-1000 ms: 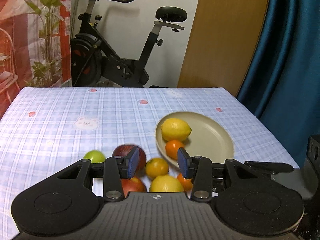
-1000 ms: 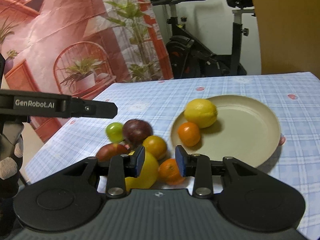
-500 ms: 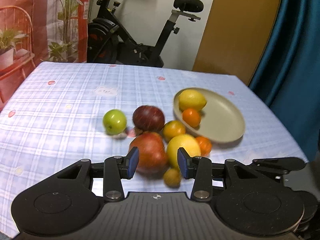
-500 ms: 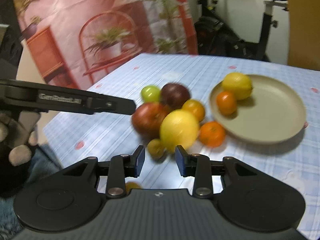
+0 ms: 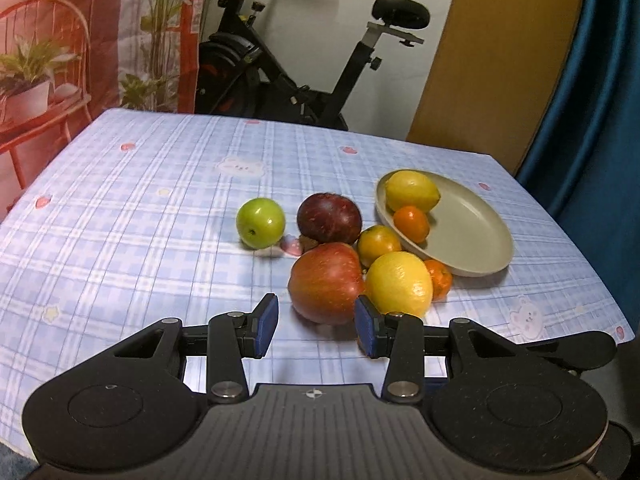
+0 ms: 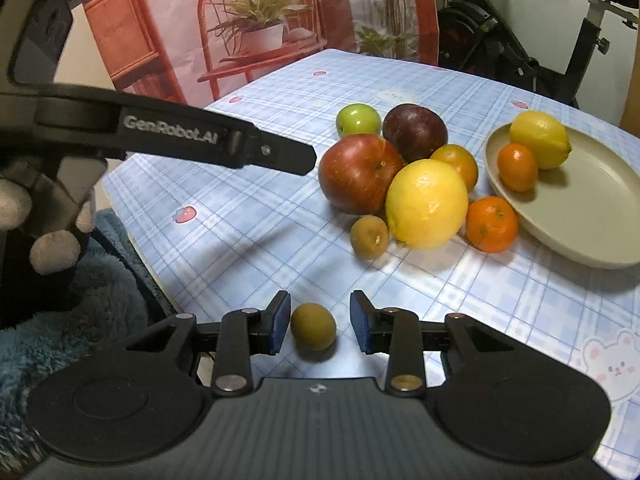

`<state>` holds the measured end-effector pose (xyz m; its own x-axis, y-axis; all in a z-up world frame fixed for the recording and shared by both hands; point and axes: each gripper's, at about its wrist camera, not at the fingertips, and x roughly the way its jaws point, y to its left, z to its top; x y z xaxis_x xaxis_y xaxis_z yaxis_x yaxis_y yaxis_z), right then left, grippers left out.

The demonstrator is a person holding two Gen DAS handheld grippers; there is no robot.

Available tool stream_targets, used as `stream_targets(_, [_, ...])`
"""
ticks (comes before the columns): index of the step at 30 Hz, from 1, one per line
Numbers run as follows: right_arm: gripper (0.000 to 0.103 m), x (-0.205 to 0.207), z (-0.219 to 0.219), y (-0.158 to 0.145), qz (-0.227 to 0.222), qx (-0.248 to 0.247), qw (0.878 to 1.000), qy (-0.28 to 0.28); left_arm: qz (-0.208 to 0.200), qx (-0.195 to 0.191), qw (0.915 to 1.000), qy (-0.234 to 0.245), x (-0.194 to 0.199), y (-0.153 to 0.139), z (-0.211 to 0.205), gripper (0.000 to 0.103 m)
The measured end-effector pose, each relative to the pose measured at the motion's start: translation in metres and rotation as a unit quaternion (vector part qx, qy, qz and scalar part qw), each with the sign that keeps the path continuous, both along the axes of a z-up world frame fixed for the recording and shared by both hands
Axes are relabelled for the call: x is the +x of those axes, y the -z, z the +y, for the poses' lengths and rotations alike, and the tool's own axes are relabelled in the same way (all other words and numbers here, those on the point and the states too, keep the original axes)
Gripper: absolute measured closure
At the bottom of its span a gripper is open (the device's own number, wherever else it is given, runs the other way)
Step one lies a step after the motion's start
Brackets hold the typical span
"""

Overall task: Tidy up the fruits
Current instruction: 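Grasp the small brown kiwi-like fruit with the right gripper, then carry the brown fruit onto the beige plate and open the right gripper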

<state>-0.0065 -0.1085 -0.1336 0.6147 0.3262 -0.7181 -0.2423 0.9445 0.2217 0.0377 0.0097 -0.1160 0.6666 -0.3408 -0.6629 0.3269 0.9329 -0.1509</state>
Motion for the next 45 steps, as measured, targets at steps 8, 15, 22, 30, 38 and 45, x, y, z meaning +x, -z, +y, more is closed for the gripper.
stream_targets(8, [0.072,0.000,0.002,0.007,0.011,-0.001,1.000,-0.009,0.009,0.006,0.9999,-0.003,0.001,0.004,-0.001,0.059])
stream_targets(15, [0.075,-0.001,-0.004,0.008,0.006,0.009,1.000,0.001,0.009,0.008,0.9998,0.018,-0.002,0.005,-0.003,0.059])
stream_targets(22, [0.075,-0.006,-0.023,0.004,-0.033,-0.016,0.998,0.054,0.017,0.010,0.9987,0.047,-0.004,0.009,-0.013,0.059])
stream_targets(30, [0.075,-0.016,-0.042,0.005,-0.092,-0.050,0.988,0.109,0.035,0.018,0.9970,0.067,-0.003,0.019,-0.025,0.059])
stream_targets(38, [0.075,-0.020,-0.054,0.004,-0.103,-0.029,0.986,0.126,0.037,0.062,0.9930,0.093,0.004,0.029,-0.049,0.064])
stream_targets(45, [0.075,-0.022,-0.063,0.004,-0.105,-0.014,0.984,0.141,0.043,0.081,0.9910,0.098,0.013,0.036,-0.058,0.064])
